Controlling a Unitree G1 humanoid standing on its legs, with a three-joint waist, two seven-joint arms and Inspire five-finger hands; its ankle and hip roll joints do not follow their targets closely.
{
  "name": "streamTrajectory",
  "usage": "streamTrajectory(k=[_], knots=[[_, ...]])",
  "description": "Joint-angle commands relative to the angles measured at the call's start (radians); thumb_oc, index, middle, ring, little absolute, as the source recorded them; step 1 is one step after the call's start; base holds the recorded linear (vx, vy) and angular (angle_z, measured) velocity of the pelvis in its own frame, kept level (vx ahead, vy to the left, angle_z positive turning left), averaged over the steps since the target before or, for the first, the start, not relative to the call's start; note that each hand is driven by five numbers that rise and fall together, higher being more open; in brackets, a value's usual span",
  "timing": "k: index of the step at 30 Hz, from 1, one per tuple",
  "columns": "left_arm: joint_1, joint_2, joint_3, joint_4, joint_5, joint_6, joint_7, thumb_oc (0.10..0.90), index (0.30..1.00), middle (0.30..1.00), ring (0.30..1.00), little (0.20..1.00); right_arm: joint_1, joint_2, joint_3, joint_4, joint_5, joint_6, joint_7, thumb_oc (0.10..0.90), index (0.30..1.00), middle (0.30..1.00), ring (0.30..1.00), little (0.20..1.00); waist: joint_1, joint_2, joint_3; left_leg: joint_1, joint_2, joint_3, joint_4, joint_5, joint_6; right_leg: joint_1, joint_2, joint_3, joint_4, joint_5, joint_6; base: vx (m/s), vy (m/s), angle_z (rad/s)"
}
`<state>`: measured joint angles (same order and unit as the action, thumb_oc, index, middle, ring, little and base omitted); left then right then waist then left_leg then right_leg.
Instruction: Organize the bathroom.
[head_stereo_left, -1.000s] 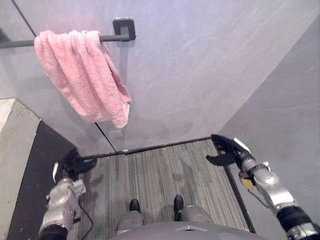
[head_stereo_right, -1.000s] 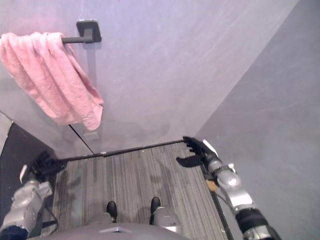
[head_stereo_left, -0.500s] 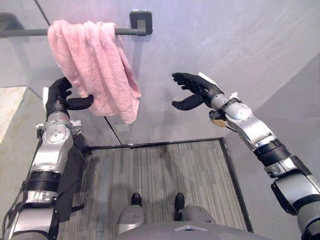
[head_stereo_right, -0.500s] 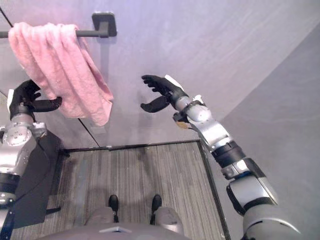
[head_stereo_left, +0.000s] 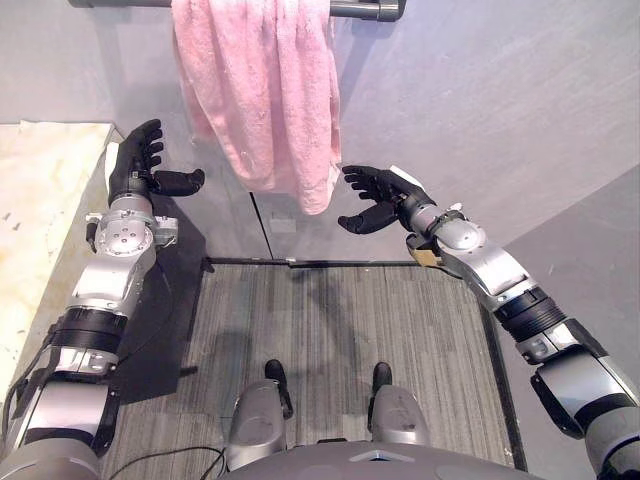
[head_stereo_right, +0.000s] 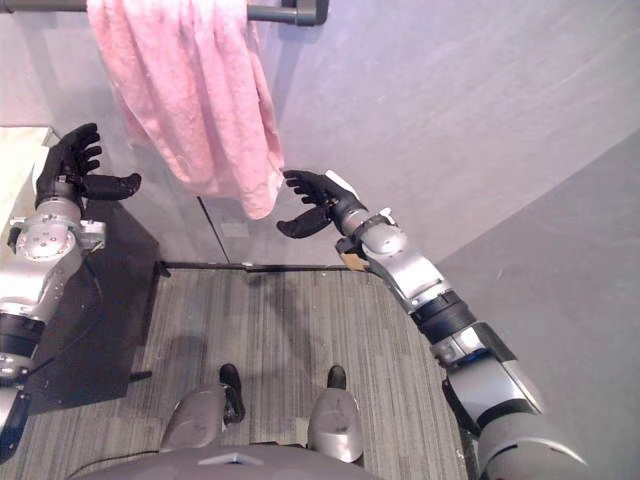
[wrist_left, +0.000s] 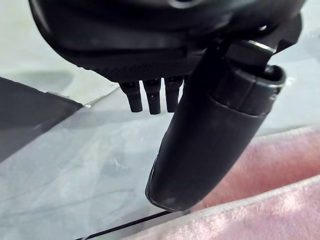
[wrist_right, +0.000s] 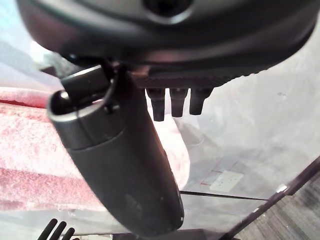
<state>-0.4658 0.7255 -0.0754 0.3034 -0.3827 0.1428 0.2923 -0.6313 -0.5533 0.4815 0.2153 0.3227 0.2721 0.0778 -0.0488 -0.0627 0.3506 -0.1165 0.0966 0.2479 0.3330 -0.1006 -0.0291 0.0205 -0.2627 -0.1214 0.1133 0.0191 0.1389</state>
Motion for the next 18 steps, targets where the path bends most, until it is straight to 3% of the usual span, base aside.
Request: streamTrajectory(k=[1, 2, 4, 6, 7, 8, 10, 12, 18], knots=[[-0.067, 0.064, 0.033, -0.099, 0.067, -0.039, 0.018, 0.800, 0.900, 0.900, 0.900, 0.900, -0.022, -0.022, -0.048, -0.085, 0.020, -0.103, -0.012, 0.800, 0.900, 0.900, 0.900, 0.900, 0.038, 0.032, -0.140, 0.065, 0.061, -0.041, -0.039, -0.021, -0.029, -0.063, -0.082, -0.030, 0.046, 0.022, 0.083, 0.09, 0.003, -0.21], [-0.045, 0.076, 0.052, -0.106, 0.078, -0.029, 0.016, 0.800, 0.900, 0.900, 0.900, 0.900, -0.020, -0.014, -0.044, -0.085, 0.016, -0.108, -0.006, 0.800, 0.900, 0.900, 0.900, 0.900, 0.051, 0.026, -0.136, 0.082, 0.062, -0.020, -0.040, -0.032, -0.024, -0.085, -0.099, -0.060, 0.081, 0.044, 0.088, 0.10, -0.025, -0.28], [0.008, 0.102, 0.103, -0.112, 0.097, -0.028, 0.013, 0.800, 0.900, 0.900, 0.900, 0.900, -0.041, -0.004, -0.030, -0.084, 0.044, -0.114, 0.010, 0.800, 0.900, 0.900, 0.900, 0.900, 0.068, 0.019, -0.134, 0.123, 0.076, 0.051, -0.047, -0.044, -0.012, -0.109, -0.087, -0.128, 0.098, 0.016, 0.093, 0.12, -0.083, -0.87], [0.052, 0.105, 0.122, -0.122, 0.110, -0.059, 0.010, 0.800, 0.900, 0.900, 0.900, 0.900, -0.040, 0.005, -0.016, -0.105, 0.044, -0.093, -0.038, 0.800, 0.900, 0.900, 0.900, 0.900, 0.043, 0.015, -0.128, 0.141, 0.059, 0.021, -0.065, -0.055, 0.001, -0.171, -0.009, 0.004, 0.111, 0.023, 0.097, 0.11, -0.102, -1.20], [0.052, 0.105, 0.122, -0.122, 0.110, -0.059, 0.010, 0.800, 0.900, 0.900, 0.900, 0.900, -0.040, 0.005, -0.016, -0.105, 0.044, -0.093, -0.038, 0.800, 0.900, 0.900, 0.900, 0.900, 0.043, 0.015, -0.128, 0.141, 0.059, 0.021, -0.065, -0.055, 0.001, -0.171, -0.009, 0.004, 0.111, 0.023, 0.097, 0.10, -0.100, -0.15], [0.060, 0.103, 0.126, -0.131, 0.114, -0.063, -0.002, 0.800, 0.900, 0.900, 0.900, 0.900, -0.015, 0.005, -0.036, -0.103, 0.015, -0.101, -0.040, 0.800, 0.900, 0.900, 0.900, 0.900, 0.032, 0.015, -0.133, 0.136, 0.053, 0.002, -0.063, -0.056, 0.003, -0.160, 0.021, 0.035, 0.083, 0.011, 0.079, 0.11, -0.116, 0.43], [0.056, 0.108, 0.113, -0.087, 0.094, -0.103, -0.002, 0.800, 0.900, 0.900, 0.900, 0.900, 0.015, -0.008, -0.053, -0.070, -0.003, -0.131, -0.076, 0.800, 0.900, 0.900, 0.900, 0.900, 0.017, 0.028, -0.145, 0.113, 0.057, -0.015, -0.065, -0.028, -0.010, -0.121, 0.078, 0.036, 0.044, -0.011, 0.034, 0.11, -0.110, 0.61], [0.047, 0.106, 0.094, -0.065, 0.082, -0.112, 0.005, 0.800, 0.900, 0.900, 0.900, 0.900, 0.031, -0.018, -0.066, -0.062, -0.038, -0.149, -0.102, 0.800, 0.900, 0.900, 0.900, 0.900, 0.009, 0.035, -0.152, 0.100, 0.059, -0.035, -0.060, -0.019, -0.016, -0.098, 0.096, 0.037, 0.037, -0.025, 0.013, 0.11, -0.040, 0.32], [0.090, 0.071, 0.113, -0.115, 0.072, -0.088, -0.011, 0.800, 0.900, 0.900, 0.900, 0.900, 0.058, -0.032, -0.122, -0.142, -0.140, -0.190, -0.205, 0.800, 0.900, 0.900, 0.900, 0.900, -0.009, 0.053, -0.175, 0.148, 0.062, -0.009, -0.114, -0.016, -0.017, -0.087, 0.088, 0.033, 0.034, -0.034, 0.023, 0.12, 0.050, 0.10]])
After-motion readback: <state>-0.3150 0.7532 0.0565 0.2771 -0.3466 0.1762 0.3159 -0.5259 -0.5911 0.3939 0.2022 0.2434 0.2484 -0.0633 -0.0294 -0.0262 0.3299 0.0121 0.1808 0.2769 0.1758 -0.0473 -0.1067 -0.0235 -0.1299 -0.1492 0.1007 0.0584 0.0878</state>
